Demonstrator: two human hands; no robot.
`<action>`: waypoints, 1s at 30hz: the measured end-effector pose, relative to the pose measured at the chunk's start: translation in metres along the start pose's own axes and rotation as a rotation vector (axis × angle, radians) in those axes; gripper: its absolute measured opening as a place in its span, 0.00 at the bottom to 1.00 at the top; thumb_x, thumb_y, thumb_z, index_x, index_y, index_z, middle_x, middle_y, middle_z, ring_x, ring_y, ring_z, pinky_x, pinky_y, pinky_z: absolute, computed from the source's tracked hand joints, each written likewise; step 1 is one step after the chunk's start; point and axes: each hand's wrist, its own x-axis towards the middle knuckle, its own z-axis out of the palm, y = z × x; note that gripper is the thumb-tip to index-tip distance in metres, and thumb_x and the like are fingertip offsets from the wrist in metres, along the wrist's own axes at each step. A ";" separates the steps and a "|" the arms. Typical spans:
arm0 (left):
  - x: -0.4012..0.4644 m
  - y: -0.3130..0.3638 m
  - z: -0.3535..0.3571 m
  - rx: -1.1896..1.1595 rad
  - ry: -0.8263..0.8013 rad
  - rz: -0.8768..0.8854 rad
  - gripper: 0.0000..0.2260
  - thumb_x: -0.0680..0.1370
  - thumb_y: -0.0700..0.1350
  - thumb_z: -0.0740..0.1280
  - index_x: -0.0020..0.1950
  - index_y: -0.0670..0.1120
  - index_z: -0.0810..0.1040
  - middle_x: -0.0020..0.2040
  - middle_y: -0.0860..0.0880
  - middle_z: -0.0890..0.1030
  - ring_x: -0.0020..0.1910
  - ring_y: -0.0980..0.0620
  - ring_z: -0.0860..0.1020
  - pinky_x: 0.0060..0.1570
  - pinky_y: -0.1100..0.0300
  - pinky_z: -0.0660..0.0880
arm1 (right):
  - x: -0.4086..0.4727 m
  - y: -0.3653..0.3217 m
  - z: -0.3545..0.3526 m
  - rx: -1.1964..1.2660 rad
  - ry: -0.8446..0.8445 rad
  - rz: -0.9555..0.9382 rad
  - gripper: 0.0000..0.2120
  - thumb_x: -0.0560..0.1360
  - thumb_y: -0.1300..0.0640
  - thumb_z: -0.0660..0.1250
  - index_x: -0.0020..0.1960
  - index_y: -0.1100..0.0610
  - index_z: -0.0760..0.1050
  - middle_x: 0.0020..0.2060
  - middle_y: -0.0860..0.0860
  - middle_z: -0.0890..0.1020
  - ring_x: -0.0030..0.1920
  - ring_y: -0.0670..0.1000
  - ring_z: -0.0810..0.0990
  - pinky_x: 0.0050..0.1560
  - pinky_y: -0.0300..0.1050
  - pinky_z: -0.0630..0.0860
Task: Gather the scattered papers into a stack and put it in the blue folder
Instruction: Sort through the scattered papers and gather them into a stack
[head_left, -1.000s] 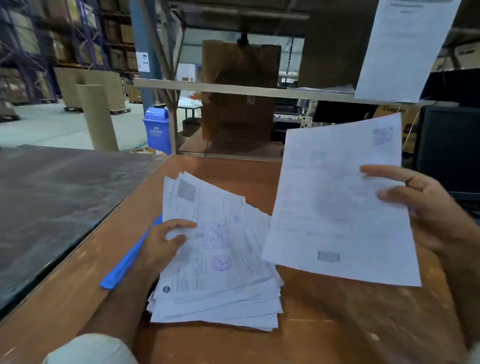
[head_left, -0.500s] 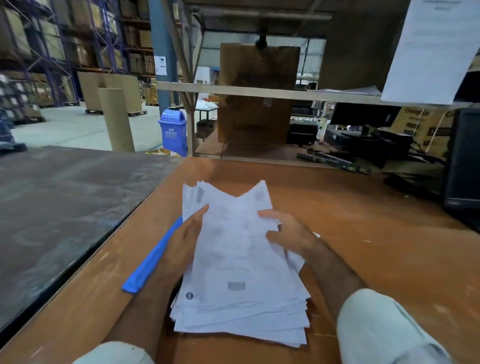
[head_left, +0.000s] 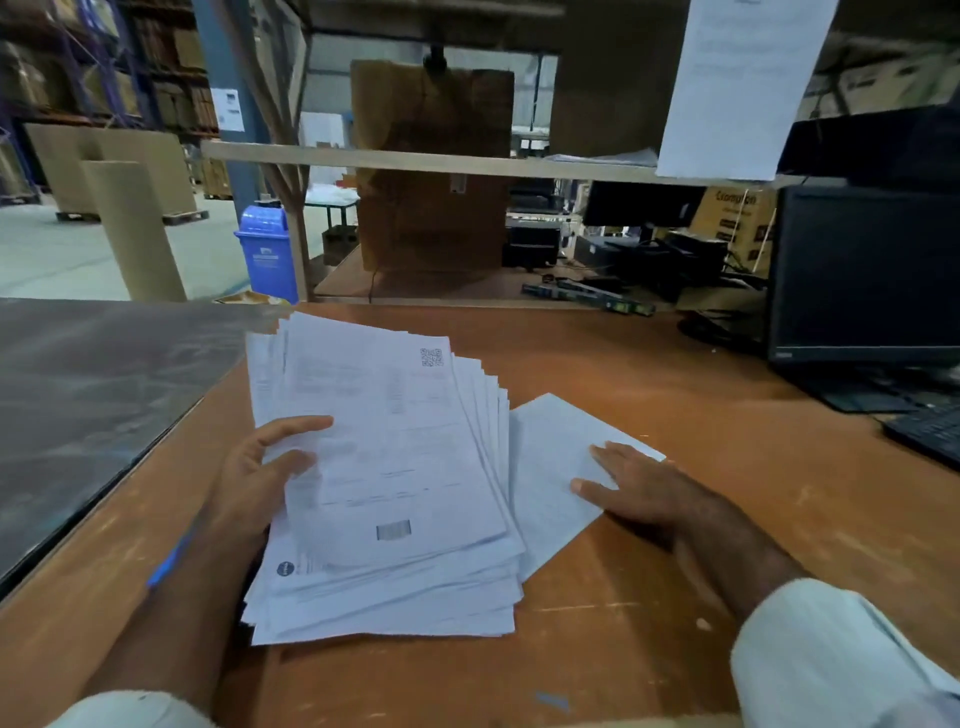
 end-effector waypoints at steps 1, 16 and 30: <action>0.000 0.000 0.001 0.009 0.006 0.008 0.17 0.78 0.26 0.63 0.55 0.46 0.84 0.48 0.60 0.87 0.45 0.59 0.85 0.40 0.65 0.81 | -0.004 0.021 -0.007 -0.013 -0.023 0.029 0.57 0.62 0.15 0.42 0.83 0.45 0.47 0.83 0.47 0.48 0.82 0.51 0.50 0.80 0.59 0.49; 0.008 -0.028 -0.014 0.243 0.105 -0.049 0.18 0.77 0.36 0.63 0.55 0.56 0.86 0.54 0.42 0.86 0.50 0.31 0.83 0.47 0.27 0.79 | -0.040 0.054 -0.022 -0.187 0.011 0.228 0.31 0.81 0.32 0.48 0.77 0.48 0.66 0.77 0.53 0.65 0.76 0.58 0.65 0.74 0.60 0.62; 0.000 -0.005 0.028 0.110 -0.029 0.058 0.15 0.79 0.27 0.64 0.56 0.43 0.84 0.55 0.50 0.84 0.43 0.66 0.83 0.39 0.76 0.76 | -0.044 0.012 0.019 -0.277 0.410 0.366 0.29 0.81 0.35 0.53 0.68 0.56 0.73 0.63 0.53 0.76 0.64 0.56 0.75 0.55 0.50 0.73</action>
